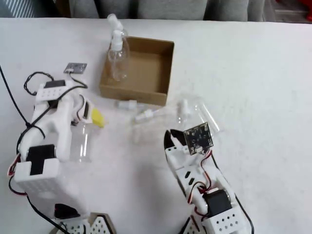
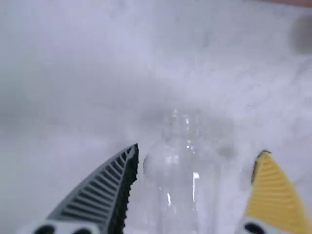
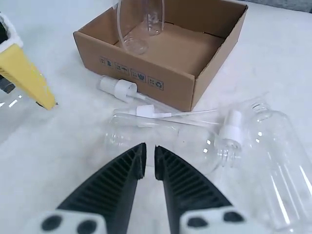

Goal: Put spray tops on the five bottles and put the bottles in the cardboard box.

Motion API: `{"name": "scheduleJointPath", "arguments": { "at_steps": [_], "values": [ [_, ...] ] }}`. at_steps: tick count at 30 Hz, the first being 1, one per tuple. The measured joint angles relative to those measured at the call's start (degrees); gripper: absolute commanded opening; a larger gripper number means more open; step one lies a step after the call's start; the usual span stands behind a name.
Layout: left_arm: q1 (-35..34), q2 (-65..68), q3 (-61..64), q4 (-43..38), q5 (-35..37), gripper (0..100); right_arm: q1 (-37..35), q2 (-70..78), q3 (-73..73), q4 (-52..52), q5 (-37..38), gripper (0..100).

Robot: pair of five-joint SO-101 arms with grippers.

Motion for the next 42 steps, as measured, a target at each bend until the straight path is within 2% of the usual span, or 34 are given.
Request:
{"name": "scheduleJointPath", "arguments": {
  "at_steps": [6, 9, 17, 23, 31, 36, 42],
  "values": [
    [-0.2, -0.2, -4.5, 9.3, 0.0, 29, 0.0, 0.0, 0.0, 0.0, 0.0, 1.7],
    [-0.3, -0.5, -4.5, 10.7, 0.0, 27, 0.0, 0.0, 0.0, 0.0, 0.0, 1.7],
    [-0.3, -2.2, -2.4, 10.8, 0.0, 29, 0.0, 0.0, 0.0, 0.0, 0.0, 1.7],
    [-0.3, -2.5, 1.5, 5.5, 0.1, 29, 0.0, 0.0, 0.0, 0.0, 0.0, 1.7],
    [-0.3, -2.6, 1.7, 3.4, 0.1, 29, 0.0, 0.0, 0.0, 0.0, 0.0, 1.7],
    [0.4, -2.6, 2.0, 2.7, 0.1, 24, 0.0, 0.0, 0.0, 0.0, 0.0, 1.7],
    [1.0, -2.5, 2.0, 2.7, 0.1, 23, 0.1, 0.0, 0.0, 0.0, 0.0, 1.7]
  ]
}}
